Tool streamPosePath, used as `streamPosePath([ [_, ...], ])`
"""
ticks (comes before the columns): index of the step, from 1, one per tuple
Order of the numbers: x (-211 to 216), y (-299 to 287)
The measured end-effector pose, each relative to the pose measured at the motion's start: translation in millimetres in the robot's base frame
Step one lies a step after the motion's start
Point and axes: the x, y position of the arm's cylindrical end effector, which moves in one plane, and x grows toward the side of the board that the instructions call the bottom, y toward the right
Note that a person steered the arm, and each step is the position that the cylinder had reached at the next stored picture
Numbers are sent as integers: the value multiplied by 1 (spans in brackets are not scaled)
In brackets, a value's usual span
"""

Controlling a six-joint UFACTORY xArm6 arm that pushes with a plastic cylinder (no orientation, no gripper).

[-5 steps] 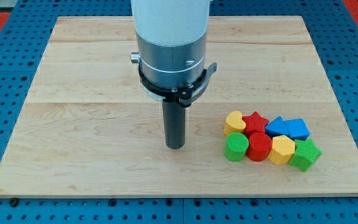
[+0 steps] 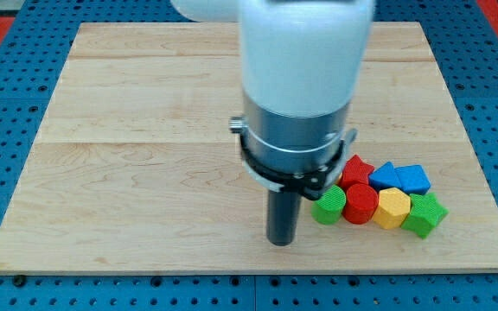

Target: Push the red circle into the red star

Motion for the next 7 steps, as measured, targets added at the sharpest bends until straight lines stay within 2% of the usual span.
streamPosePath([
  [3,9,63],
  [5,-10,92],
  [7,-51,99],
])
